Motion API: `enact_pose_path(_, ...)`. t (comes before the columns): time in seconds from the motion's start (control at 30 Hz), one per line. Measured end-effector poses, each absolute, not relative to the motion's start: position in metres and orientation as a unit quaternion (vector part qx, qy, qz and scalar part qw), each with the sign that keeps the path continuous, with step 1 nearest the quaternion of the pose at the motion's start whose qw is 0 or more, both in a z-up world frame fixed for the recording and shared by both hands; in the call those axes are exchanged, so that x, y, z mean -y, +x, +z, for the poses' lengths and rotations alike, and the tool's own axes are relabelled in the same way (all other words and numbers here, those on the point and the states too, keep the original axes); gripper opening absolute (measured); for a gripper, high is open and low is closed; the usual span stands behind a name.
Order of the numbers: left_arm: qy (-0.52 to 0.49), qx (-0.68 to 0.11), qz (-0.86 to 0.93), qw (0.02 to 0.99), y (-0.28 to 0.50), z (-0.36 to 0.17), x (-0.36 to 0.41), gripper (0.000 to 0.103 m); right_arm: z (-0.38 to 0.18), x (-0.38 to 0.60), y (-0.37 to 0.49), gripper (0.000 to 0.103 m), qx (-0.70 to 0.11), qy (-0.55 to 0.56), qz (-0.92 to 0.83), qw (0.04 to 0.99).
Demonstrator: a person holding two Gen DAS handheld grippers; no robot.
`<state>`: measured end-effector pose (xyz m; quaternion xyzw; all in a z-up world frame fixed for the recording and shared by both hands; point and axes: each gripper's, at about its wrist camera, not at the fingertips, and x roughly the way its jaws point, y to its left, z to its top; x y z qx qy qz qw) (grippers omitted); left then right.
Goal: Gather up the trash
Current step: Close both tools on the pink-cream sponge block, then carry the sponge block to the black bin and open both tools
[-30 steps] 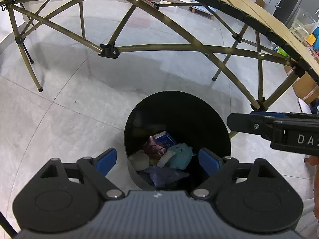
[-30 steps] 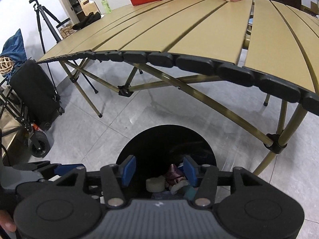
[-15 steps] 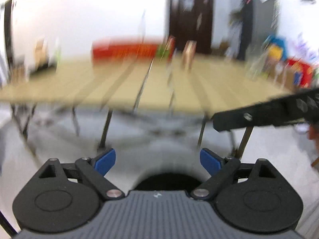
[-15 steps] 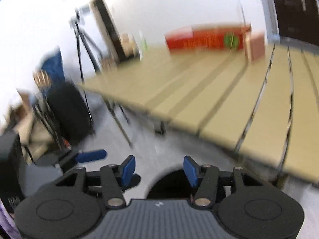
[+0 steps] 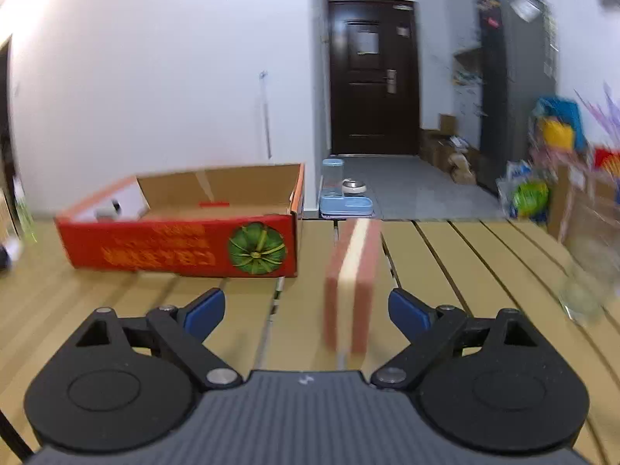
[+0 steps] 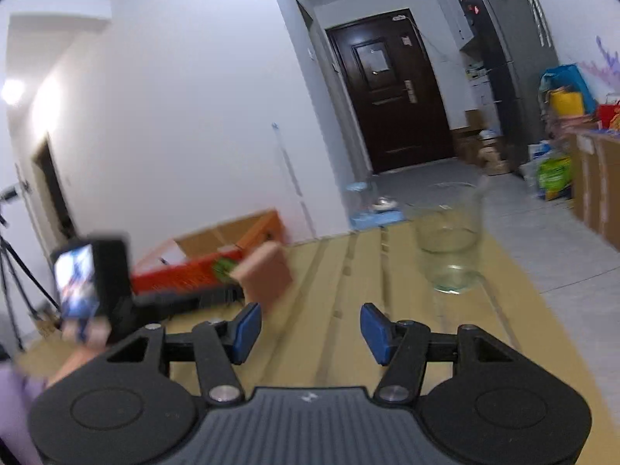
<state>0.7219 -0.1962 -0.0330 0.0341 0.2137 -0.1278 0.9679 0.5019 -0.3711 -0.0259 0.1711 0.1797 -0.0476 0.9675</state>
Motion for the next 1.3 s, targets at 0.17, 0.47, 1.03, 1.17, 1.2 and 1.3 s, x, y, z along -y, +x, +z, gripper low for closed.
enact_pose_path(0.17,-0.030,-0.249,-0.134,0.959,0.753,-0.045,0.189,0.033,-0.034,0.374,0.508,0.056,-0.197,0.168,-0.031,0.965)
enact_pose_path(0.47,-0.181,-0.369,-0.319,0.854,0.632,-0.030,0.061,0.036,-0.036,0.365,0.514,0.056,-0.200,0.181,0.030,0.963)
enact_pose_path(1.03,-0.195,-0.355,-0.241,0.882,0.608,-0.060,0.030,0.059,-0.070,0.299,0.588,0.041,-0.302,0.260,0.106,0.911)
enact_pose_path(1.17,-0.209,-0.351,-0.241,0.880,0.606,-0.062,0.028,0.043,-0.070,0.290,0.582,0.036,-0.305,0.238,0.103,0.917)
enact_pose_path(1.2,-0.205,-0.351,-0.239,0.882,0.605,-0.061,0.029,0.043,-0.069,0.292,0.581,0.034,-0.307,0.243,0.102,0.915)
enact_pose_path(1.3,-0.196,-0.353,-0.239,0.883,0.589,-0.052,0.032,0.041,-0.059,0.289,0.569,0.032,-0.308,0.227,0.106,0.918)
